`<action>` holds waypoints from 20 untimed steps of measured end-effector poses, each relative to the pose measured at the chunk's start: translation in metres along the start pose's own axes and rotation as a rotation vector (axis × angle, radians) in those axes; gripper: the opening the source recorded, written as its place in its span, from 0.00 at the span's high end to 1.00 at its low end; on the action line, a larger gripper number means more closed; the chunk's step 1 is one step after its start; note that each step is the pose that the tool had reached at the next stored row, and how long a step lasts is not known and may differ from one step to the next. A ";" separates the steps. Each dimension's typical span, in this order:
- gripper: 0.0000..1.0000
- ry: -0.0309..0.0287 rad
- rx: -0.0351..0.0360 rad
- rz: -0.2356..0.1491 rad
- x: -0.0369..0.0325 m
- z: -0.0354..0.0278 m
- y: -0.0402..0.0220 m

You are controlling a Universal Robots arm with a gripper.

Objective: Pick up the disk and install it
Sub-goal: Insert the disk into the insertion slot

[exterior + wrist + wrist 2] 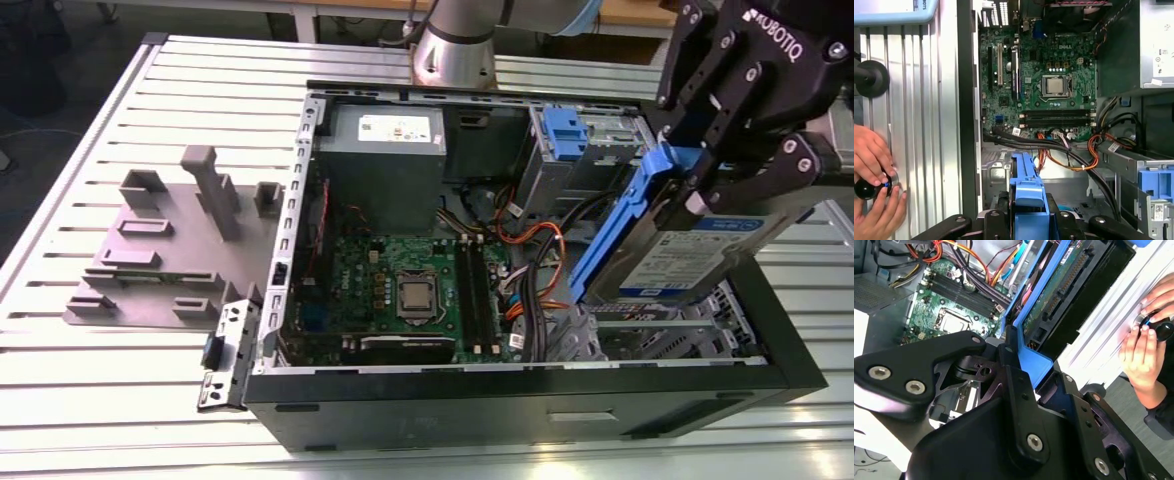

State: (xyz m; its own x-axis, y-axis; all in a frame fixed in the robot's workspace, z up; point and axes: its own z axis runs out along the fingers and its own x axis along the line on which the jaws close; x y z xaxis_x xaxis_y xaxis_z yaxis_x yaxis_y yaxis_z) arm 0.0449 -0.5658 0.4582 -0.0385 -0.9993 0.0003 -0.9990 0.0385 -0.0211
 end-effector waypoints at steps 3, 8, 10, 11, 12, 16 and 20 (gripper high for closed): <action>0.64 0.0001 0.0000 0.000 0.0013 0.0004 -0.0041; 0.64 0.0000 0.0000 0.000 0.0024 0.0008 -0.0082; 0.64 0.0000 0.0000 0.000 0.0024 0.0008 -0.0082; 0.64 0.0002 0.0000 0.000 0.0025 0.0007 -0.0082; 0.64 0.0001 0.0000 0.000 0.0025 0.0008 -0.0082; 0.64 0.0002 0.0000 0.000 0.0026 0.0009 -0.0084; 0.64 0.0000 0.0000 0.000 0.0025 0.0022 -0.0111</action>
State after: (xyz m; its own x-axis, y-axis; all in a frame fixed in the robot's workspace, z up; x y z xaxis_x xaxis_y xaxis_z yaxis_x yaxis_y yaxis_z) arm 0.0560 -0.5687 0.4562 -0.0384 -0.9993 0.0003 -0.9990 0.0384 -0.0211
